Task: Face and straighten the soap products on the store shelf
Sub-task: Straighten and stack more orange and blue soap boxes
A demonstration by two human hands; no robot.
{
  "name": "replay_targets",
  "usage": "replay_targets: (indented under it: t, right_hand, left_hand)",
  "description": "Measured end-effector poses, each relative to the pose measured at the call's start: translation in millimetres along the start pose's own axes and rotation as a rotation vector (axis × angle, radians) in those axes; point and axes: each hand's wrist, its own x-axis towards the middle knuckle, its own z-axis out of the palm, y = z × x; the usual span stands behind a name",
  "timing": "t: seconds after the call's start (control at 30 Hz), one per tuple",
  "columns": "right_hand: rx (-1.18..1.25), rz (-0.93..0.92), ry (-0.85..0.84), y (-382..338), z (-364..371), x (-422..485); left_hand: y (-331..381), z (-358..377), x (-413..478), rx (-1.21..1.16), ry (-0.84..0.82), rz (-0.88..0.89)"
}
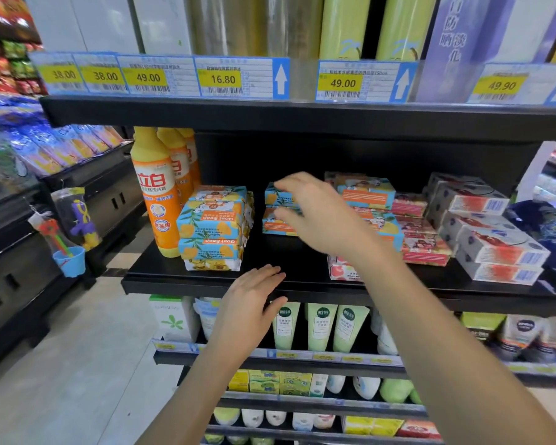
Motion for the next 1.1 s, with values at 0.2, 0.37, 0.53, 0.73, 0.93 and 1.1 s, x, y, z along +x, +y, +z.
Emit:
replay_targets:
  t: [0.2,0.37,0.53,0.73,0.93,1.1]
  right_hand:
    - [0.205,0.324,-0.004,15,76,25]
    - [0.317,0.528,0.045,43,109,39]
    - [0.440,0.589,0.114,71,131,47]
    - [0.526,0.628,0.163,117,187,73]
    - [0.522,0.660,0.157,102,182,66]
    - [0.450,0.637,0.172,53,140,37]
  left_hand:
    - [-14,-10,-13,0.036,0.153,0.035]
    - [-18,-8,-15,-0.006,0.145,0.002]
    - [-20,-5,-15,-0.044,0.115,-0.010]
    - [-21,-4,-15,-0.064,0.090,-0.001]
    - [-21,-5,-15,-0.072,0.095,0.012]
    - [-19,-5,-14,-0.071,0.105,0.013]
